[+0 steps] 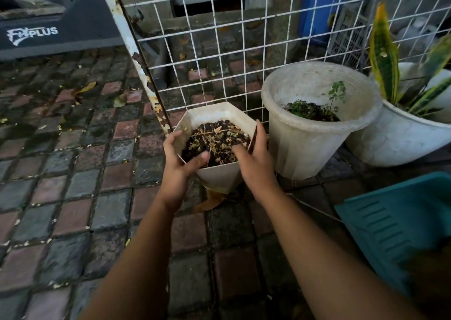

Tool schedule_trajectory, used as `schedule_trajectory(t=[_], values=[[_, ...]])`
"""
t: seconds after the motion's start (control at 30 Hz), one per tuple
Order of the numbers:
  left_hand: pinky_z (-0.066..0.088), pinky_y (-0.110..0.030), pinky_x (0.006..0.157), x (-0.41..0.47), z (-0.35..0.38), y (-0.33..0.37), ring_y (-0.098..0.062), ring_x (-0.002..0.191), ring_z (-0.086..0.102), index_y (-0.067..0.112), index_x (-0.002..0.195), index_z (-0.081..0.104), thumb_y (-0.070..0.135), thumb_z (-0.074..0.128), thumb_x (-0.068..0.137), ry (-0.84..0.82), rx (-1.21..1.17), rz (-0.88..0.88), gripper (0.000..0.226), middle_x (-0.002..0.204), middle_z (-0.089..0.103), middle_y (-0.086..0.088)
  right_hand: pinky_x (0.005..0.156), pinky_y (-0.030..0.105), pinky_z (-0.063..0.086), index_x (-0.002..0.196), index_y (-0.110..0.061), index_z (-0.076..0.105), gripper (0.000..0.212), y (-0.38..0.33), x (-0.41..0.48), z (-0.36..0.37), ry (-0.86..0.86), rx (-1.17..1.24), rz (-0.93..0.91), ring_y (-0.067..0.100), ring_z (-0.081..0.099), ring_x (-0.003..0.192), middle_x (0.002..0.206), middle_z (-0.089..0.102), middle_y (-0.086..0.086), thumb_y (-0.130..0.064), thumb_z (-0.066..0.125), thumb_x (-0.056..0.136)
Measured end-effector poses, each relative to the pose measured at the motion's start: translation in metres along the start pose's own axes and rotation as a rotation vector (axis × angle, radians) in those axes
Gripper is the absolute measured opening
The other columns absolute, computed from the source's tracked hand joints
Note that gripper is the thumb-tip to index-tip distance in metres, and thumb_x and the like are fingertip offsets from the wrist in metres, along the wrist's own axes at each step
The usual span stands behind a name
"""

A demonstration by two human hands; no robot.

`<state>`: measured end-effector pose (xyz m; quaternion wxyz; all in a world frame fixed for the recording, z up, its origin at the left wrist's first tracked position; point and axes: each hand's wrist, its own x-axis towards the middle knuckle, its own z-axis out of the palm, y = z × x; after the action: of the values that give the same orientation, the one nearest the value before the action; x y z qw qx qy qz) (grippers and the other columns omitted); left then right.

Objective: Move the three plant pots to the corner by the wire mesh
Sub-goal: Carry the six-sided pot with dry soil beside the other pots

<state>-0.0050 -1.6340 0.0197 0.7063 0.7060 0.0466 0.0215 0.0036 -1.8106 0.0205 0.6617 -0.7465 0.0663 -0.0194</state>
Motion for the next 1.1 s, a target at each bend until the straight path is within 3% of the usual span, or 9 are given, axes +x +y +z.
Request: schedule_trajectory(t=[0.1, 0.23, 0.33, 0.43, 0.5, 0.6, 0.73, 0.87, 1.1], values=[[0.057, -0.037, 0.082, 0.006, -0.006, -0.006, -0.029, 0.124, 0.061, 0.035, 0.140, 0.037, 0.001, 0.063, 0.101, 0.015, -0.024, -0.008, 0.058, 0.134, 0.058, 0.006, 0.109, 0.006, 0.038, 0.169, -0.022, 0.008, 0.100, 0.002, -0.032, 0.021, 0.068, 0.058, -0.081, 0.014, 0.039, 0.149, 0.170, 0.031, 0.003, -0.027, 0.061, 0.084], [0.056, -0.037, 0.078, 0.004, -0.001, -0.013, -0.020, 0.110, 0.059, 0.036, 0.136, 0.036, -0.008, 0.052, 0.099, 0.064, -0.015, 0.004, 0.060, 0.127, 0.057, 0.007, 0.123, 0.034, 0.036, 0.169, -0.021, 0.007, 0.096, 0.006, -0.039, 0.021, 0.082, 0.007, -0.134, 0.021, 0.033, 0.157, 0.175, 0.024, 0.007, -0.033, 0.057, 0.089], [0.055, -0.036, 0.078, -0.002, 0.005, -0.014, -0.023, 0.111, 0.058, 0.037, 0.136, 0.036, 0.008, 0.055, 0.087, 0.098, -0.015, 0.012, 0.060, 0.130, 0.056, 0.001, 0.106, 0.020, 0.044, 0.169, -0.032, 0.008, 0.091, 0.009, -0.023, 0.007, 0.012, -0.067, -0.100, 0.007, 0.048, 0.141, 0.166, 0.042, -0.002, -0.035, 0.053, 0.089], [0.055, -0.054, 0.093, -0.006, 0.012, -0.012, -0.034, 0.122, 0.059, 0.040, 0.133, 0.036, 0.017, 0.058, 0.084, 0.153, 0.001, 0.007, 0.059, 0.145, 0.054, -0.015, 0.075, 0.001, 0.043, 0.168, -0.041, 0.010, 0.088, 0.013, -0.002, -0.006, -0.079, -0.110, -0.094, -0.027, 0.057, 0.091, 0.118, 0.056, -0.042, -0.036, 0.052, 0.090], [0.051, -0.063, 0.104, -0.008, 0.015, -0.011, -0.034, 0.125, 0.059, 0.045, 0.129, 0.036, 0.021, 0.060, 0.086, 0.168, 0.031, 0.019, 0.055, 0.150, 0.052, -0.021, 0.073, 0.005, 0.045, 0.166, -0.046, 0.012, 0.085, 0.016, 0.007, -0.012, -0.097, -0.109, -0.074, -0.028, 0.056, 0.083, 0.098, 0.056, -0.053, -0.035, 0.053, 0.092], [0.054, -0.055, 0.100, -0.007, 0.019, -0.010, -0.025, 0.118, 0.061, 0.044, 0.127, 0.036, 0.026, 0.063, 0.088, 0.176, 0.053, 0.027, 0.050, 0.145, 0.055, -0.021, 0.076, 0.014, 0.049, 0.164, -0.048, 0.012, 0.082, 0.020, 0.017, -0.014, -0.127, -0.092, -0.056, -0.026, 0.058, 0.086, 0.097, 0.054, -0.061, -0.033, 0.053, 0.094], [0.053, -0.036, 0.089, -0.001, 0.020, -0.007, -0.013, 0.102, 0.062, 0.032, 0.131, 0.036, 0.027, 0.068, 0.085, 0.217, 0.074, 0.025, 0.056, 0.127, 0.058, -0.008, 0.092, 0.015, 0.046, 0.168, -0.036, 0.014, 0.081, 0.007, 0.019, -0.016, -0.152, -0.080, -0.060, -0.024, 0.057, 0.106, 0.132, 0.055, -0.035, -0.024, 0.053, 0.098], [0.055, -0.058, 0.099, 0.001, 0.013, -0.008, -0.025, 0.110, 0.060, 0.034, 0.129, 0.036, 0.026, 0.067, 0.088, 0.235, 0.086, 0.023, 0.053, 0.134, 0.059, -0.020, 0.119, 0.043, 0.044, 0.164, -0.021, 0.030, 0.071, 0.005, -0.004, -0.003, 0.034, -0.058, -0.139, 0.019, 0.049, 0.145, 0.161, 0.049, 0.005, -0.020, 0.059, 0.100], [0.054, -0.057, 0.094, -0.009, 0.016, -0.009, -0.032, 0.114, 0.062, 0.038, 0.129, 0.041, 0.030, 0.065, 0.084, 0.250, 0.090, 0.022, 0.052, 0.146, 0.056, -0.027, 0.120, 0.051, 0.043, 0.159, -0.016, 0.040, 0.056, 0.010, -0.019, 0.010, 0.167, -0.020, -0.184, 0.024, 0.048, 0.148, 0.161, 0.050, 0.010, -0.021, 0.055, 0.106]])
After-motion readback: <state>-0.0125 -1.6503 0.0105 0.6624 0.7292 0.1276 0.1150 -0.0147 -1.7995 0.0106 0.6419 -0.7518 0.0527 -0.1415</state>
